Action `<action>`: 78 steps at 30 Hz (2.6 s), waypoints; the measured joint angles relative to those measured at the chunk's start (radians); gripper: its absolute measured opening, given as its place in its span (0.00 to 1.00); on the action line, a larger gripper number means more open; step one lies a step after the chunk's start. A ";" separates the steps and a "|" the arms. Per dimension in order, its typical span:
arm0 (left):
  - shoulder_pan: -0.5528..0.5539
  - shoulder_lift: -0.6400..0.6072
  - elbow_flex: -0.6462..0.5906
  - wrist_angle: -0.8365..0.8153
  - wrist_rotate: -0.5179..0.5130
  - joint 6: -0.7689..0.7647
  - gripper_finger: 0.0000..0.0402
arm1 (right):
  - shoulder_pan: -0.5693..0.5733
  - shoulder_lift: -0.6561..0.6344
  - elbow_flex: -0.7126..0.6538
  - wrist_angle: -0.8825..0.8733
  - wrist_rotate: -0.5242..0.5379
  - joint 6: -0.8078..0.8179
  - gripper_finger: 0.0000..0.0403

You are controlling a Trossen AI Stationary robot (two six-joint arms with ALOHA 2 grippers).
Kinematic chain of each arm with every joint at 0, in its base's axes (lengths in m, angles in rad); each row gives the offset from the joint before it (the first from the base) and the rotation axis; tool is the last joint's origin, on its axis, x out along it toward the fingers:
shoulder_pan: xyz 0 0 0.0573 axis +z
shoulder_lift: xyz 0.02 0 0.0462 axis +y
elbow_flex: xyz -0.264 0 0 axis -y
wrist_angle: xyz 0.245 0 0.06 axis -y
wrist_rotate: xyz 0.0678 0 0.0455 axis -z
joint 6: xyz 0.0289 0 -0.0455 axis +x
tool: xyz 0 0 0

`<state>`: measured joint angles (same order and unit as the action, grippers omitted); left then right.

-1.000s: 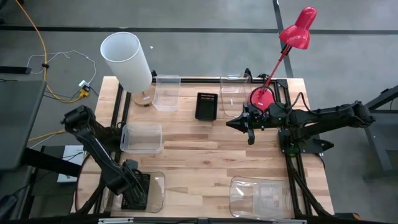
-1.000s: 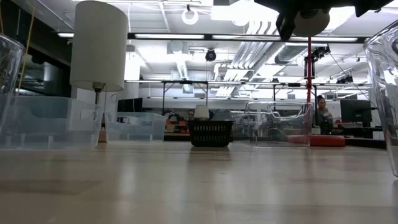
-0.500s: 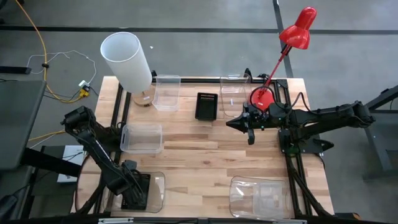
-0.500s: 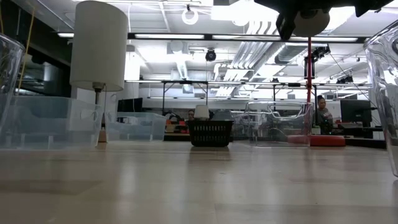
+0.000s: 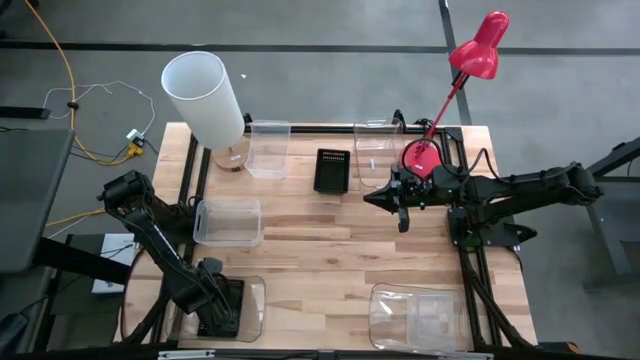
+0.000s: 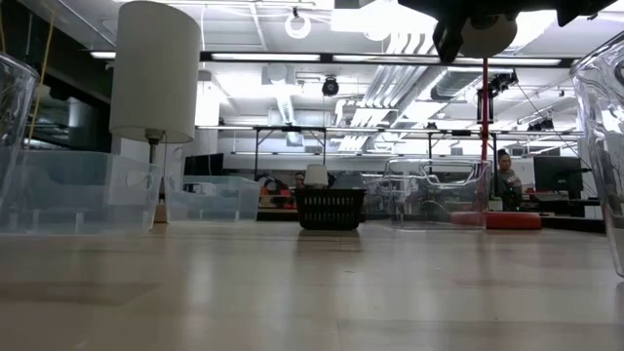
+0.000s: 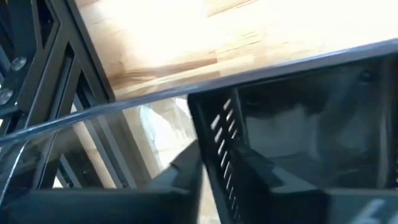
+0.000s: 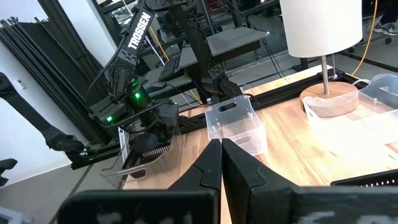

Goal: Stack baskets by color
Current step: Stack the bottom black bin on the top black bin

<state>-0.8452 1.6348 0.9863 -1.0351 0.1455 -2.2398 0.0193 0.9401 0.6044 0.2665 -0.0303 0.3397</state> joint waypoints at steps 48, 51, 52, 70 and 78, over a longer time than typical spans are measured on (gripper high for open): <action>1.146 -0.173 0.132 0.810 -0.446 1.385 0.00 | 0.000 0.000 0.169 0.048 0.157 -0.139 0.00; 1.187 -0.080 0.132 0.850 -0.382 1.383 0.00 | 0.000 0.000 0.168 0.040 0.170 -0.139 0.00; 1.199 -0.052 0.132 0.868 -0.373 1.384 0.00 | 0.000 0.001 0.168 0.037 0.176 -0.139 0.00; 1.270 0.039 0.132 0.819 -0.400 1.457 0.00 | 0.001 0.003 0.167 0.013 0.184 -0.131 0.00; 1.269 0.043 0.131 0.829 -0.418 1.456 0.00 | 0.001 0.003 0.167 0.008 0.184 -0.125 0.00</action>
<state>0.4240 1.6775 1.1175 -0.2059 -0.2726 -0.7842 0.0204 0.9428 0.7712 0.2743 0.1535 0.2147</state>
